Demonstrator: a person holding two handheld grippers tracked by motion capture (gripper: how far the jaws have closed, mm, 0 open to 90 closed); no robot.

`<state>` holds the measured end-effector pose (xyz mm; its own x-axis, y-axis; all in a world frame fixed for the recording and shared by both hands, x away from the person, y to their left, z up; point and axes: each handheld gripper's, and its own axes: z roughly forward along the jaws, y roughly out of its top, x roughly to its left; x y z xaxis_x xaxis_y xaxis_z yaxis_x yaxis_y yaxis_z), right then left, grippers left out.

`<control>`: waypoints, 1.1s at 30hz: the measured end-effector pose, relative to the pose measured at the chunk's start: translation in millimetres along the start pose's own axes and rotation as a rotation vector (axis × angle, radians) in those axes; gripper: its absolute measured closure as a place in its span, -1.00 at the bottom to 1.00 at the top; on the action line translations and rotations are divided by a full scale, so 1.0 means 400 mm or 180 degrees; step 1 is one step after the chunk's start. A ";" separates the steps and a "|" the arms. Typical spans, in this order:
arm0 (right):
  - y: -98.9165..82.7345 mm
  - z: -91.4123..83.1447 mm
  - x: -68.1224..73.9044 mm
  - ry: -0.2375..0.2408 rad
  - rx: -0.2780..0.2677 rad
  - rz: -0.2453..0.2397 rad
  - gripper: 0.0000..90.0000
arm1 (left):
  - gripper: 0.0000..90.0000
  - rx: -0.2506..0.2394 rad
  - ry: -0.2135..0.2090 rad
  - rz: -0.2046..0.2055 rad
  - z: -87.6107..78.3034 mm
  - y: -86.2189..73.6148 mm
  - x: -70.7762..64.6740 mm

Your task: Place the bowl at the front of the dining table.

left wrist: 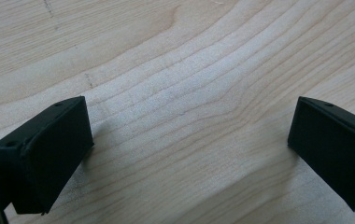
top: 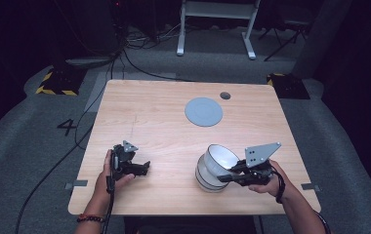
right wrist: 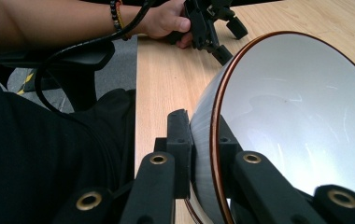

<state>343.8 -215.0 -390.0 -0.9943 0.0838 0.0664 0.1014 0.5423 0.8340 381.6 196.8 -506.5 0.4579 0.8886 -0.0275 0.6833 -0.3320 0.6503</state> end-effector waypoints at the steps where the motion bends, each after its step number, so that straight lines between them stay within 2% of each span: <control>1: 0.002 -0.001 -0.001 -0.0016 -0.0019 -0.0001 0.84 | -1.00 0.0001 -0.0001 -0.0001 0.000 0.000 0.000; 19: 0.026 -0.005 -0.011 -0.0145 -0.0041 0.0001 0.84 | -1.00 0.0003 0.0001 0.0001 0.000 0.000 0.000; 24: 0.031 -0.004 -0.016 -0.0191 -0.0087 0.0052 0.84 | -1.00 0.0003 0.0001 0.0003 0.000 0.000 0.000; 33: 0.037 -0.008 -0.025 -0.0265 -0.0132 0.0053 0.84 | -1.00 0.0003 0.0001 0.0002 0.000 0.000 0.000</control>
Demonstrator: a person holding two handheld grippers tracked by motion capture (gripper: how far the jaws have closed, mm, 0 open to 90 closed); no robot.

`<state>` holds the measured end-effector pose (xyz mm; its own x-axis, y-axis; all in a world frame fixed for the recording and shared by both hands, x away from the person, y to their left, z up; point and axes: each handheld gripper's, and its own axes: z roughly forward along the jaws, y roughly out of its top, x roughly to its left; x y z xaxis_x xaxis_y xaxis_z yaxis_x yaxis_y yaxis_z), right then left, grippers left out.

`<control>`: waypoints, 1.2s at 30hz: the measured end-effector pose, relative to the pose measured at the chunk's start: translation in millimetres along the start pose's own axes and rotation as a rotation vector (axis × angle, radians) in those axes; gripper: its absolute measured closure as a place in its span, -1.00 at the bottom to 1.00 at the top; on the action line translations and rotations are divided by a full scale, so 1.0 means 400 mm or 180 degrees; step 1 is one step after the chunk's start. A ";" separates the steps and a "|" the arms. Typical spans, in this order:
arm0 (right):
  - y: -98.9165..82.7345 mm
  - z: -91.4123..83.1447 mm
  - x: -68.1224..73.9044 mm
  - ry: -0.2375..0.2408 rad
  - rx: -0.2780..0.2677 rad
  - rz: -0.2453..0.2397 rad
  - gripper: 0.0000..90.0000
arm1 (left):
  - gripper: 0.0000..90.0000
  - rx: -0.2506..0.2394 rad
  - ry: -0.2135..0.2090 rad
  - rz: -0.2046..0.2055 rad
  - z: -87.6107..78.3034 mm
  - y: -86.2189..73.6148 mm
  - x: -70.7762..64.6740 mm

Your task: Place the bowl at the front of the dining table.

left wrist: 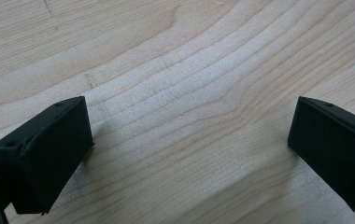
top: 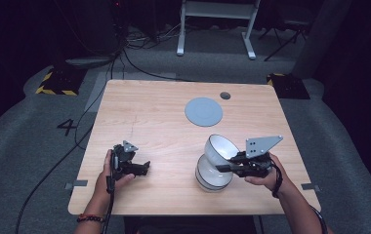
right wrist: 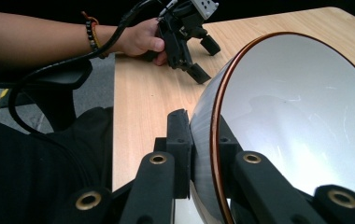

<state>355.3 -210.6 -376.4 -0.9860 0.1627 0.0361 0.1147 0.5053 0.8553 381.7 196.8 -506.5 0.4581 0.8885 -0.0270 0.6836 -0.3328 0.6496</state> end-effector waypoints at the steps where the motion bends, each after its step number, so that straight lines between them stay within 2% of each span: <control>1: 0.001 0.000 -0.001 -0.0026 0.0008 -0.0007 0.84 | -1.00 0.0000 0.0000 0.0000 0.000 0.000 0.000; 21: 0.024 -0.004 -0.042 -0.0258 -0.0006 -0.0001 0.84 | -1.00 -0.0002 0.0000 0.0000 0.000 0.000 0.000; 30: 0.034 -0.004 -0.067 -0.0358 -0.0071 0.0012 0.84 | -1.00 0.0000 -0.0001 0.0001 0.000 0.000 0.000; 36: 0.040 0.005 -0.085 -0.0466 -0.0007 0.0010 0.84 | -1.00 0.0001 0.0000 0.0002 0.000 0.000 0.000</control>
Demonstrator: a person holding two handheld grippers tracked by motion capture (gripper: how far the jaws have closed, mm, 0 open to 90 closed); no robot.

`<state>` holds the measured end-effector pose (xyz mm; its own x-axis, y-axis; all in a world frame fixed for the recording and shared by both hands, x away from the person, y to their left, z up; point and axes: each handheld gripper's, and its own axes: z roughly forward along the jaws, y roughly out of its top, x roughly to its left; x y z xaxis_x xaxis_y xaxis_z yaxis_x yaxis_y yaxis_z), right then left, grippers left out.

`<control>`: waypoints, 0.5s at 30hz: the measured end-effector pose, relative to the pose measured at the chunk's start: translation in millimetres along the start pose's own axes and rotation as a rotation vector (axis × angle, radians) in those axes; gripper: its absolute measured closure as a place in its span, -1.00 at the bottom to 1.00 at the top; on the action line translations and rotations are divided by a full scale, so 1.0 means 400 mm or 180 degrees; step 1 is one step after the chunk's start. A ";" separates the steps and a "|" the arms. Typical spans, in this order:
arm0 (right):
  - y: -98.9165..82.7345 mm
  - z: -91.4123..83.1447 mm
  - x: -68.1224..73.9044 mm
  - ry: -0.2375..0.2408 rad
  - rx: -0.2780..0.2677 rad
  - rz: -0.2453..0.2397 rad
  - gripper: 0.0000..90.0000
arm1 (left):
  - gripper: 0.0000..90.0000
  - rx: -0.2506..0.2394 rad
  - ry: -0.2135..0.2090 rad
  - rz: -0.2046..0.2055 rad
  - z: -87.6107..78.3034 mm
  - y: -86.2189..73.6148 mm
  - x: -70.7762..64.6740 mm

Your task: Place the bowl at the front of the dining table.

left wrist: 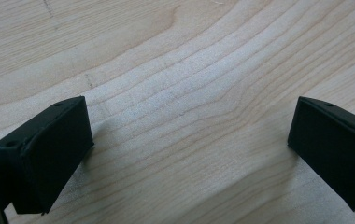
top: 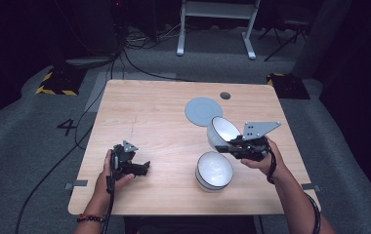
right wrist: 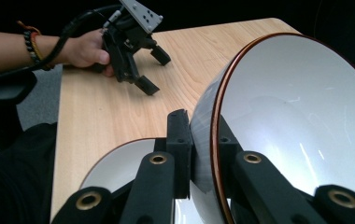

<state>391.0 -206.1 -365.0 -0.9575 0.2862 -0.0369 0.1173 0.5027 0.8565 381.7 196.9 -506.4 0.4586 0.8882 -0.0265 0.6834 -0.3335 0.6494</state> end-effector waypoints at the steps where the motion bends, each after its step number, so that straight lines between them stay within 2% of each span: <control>1: 0.000 0.000 0.000 0.0000 0.0000 0.0000 0.84 | -1.00 -0.0001 0.0000 -0.0001 0.000 0.000 0.000; 15: 0.009 0.028 -0.037 -0.0131 0.0050 0.0026 0.84 | -1.00 0.0000 0.0000 0.0000 0.000 0.000 0.000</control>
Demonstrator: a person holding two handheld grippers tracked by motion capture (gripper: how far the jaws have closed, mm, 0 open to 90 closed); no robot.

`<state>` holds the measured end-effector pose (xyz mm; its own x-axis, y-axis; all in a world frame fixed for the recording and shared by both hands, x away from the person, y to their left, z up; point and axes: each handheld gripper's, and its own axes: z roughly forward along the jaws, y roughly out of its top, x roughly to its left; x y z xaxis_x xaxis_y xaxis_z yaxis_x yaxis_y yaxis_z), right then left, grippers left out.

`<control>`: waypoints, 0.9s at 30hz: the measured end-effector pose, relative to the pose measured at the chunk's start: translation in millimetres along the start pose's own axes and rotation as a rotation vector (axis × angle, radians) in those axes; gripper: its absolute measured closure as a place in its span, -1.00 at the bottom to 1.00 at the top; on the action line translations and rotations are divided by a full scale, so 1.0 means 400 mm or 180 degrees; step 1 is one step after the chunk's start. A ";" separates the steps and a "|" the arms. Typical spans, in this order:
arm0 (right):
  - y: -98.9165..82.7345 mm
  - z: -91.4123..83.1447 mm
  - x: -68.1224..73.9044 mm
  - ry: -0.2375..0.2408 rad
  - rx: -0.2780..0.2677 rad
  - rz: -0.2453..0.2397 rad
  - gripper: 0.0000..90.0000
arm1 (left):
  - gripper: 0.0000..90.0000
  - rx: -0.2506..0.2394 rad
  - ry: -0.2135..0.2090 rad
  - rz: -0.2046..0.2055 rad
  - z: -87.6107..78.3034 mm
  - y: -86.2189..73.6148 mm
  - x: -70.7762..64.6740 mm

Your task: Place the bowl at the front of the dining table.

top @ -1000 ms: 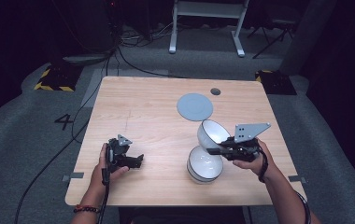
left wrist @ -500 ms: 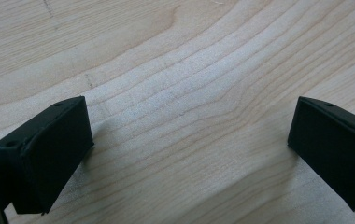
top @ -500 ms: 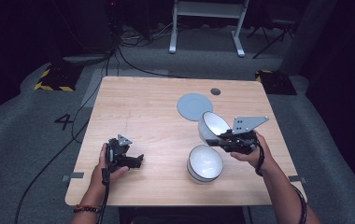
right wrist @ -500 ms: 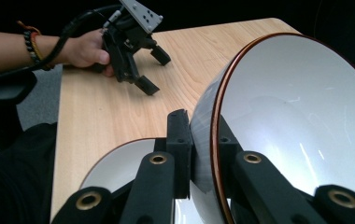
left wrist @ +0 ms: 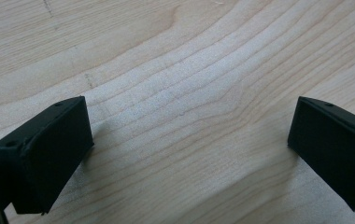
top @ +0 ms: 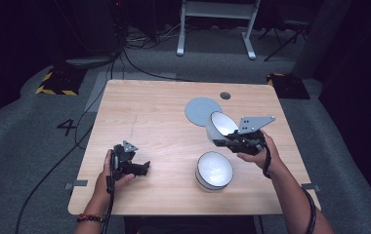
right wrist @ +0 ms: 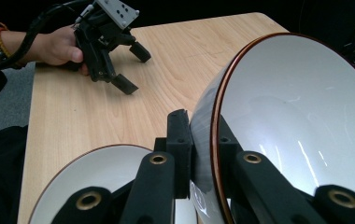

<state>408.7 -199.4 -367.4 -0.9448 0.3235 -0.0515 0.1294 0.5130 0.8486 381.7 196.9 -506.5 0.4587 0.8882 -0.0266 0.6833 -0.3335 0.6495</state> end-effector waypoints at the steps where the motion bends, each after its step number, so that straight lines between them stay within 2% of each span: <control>1: 0.000 0.002 -0.003 -0.0009 0.0010 0.0007 0.84 | -1.00 0.0000 0.0000 -0.0002 0.000 0.000 0.000; 13: 0.012 0.043 -0.050 -0.0144 0.0128 0.0007 0.84 | -1.00 0.0001 -0.0002 0.0001 0.000 0.000 0.000; 22: 0.015 0.076 -0.083 -0.0175 0.0167 0.0074 0.84 | -1.00 -0.0003 0.0000 -0.0001 0.000 0.000 0.000; 27: 0.016 0.091 -0.098 -0.0230 0.0207 0.0057 0.84 | -1.00 -0.0004 -0.0001 -0.0004 0.000 0.000 0.000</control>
<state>457.6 -179.6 -379.0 -0.9183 0.3884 -0.0764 0.1677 0.5564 0.8138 381.6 196.8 -506.6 0.4581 0.8885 -0.0274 0.6831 -0.3321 0.6505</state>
